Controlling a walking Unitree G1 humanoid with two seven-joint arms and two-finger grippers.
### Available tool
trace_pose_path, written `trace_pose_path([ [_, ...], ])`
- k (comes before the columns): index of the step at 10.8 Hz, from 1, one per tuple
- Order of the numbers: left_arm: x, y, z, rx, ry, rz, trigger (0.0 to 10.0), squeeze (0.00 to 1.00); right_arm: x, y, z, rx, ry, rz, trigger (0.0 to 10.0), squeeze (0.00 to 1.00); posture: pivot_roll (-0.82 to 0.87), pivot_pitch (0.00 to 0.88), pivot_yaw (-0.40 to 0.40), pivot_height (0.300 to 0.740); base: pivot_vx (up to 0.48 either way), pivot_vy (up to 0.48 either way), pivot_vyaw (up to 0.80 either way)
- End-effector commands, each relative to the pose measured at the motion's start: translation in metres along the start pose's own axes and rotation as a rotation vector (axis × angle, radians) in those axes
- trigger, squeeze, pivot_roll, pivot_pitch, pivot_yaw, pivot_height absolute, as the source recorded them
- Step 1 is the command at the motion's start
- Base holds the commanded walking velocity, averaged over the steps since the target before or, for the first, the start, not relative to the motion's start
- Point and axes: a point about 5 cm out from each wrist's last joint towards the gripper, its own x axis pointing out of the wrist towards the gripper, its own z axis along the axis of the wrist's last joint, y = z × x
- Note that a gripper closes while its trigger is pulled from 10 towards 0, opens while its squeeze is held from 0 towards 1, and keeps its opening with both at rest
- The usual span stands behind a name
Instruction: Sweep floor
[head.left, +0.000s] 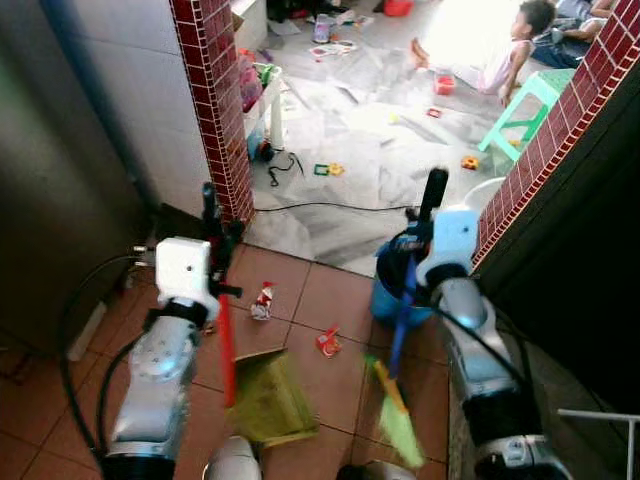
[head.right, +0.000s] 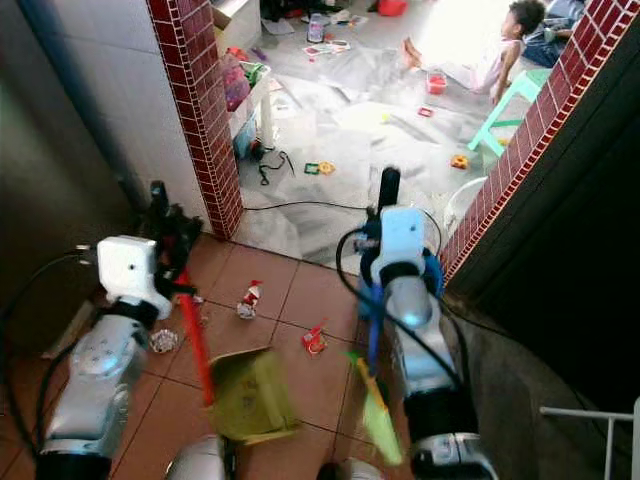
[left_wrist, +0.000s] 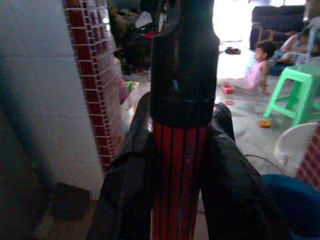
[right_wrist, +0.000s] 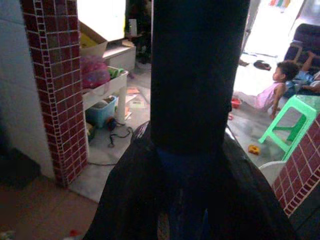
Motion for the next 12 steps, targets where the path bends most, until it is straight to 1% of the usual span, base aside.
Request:
trace_pose_path([
  [1, 0.006, -0.001, 0.015, 0.000, -0.065, -0.012, 10.0, 0.00, 0.006, 0.003, 0.013, 0.004, -0.056, 0.005, 10.0, 0.00, 0.02, 0.069, -0.048, 0.740, 0.000, 0.270, 0.00],
  [2, 0.006, -0.003, 0.015, -0.006, -0.066, -0.018, 10.0, 0.00, 0.007, 0.004, 0.014, 0.006, -0.062, 0.010, 10.0, 0.00, 0.02, 0.069, -0.048, 0.740, 0.000, 0.277, 0.00],
  [7, 0.007, -0.009, 0.016, -0.018, -0.069, -0.041, 10.0, 0.00, 0.008, 0.007, 0.013, 0.008, -0.063, 0.022, 10.0, 0.00, 0.02, 0.065, -0.050, 0.740, 0.270, 0.280, 0.00],
  [12, 0.007, -0.014, 0.016, -0.015, -0.073, -0.057, 10.0, 0.00, 0.008, 0.013, 0.016, -0.018, -0.091, 0.046, 10.0, 0.00, 0.03, 0.062, -0.049, 0.740, 0.365, 0.277, 0.00],
])
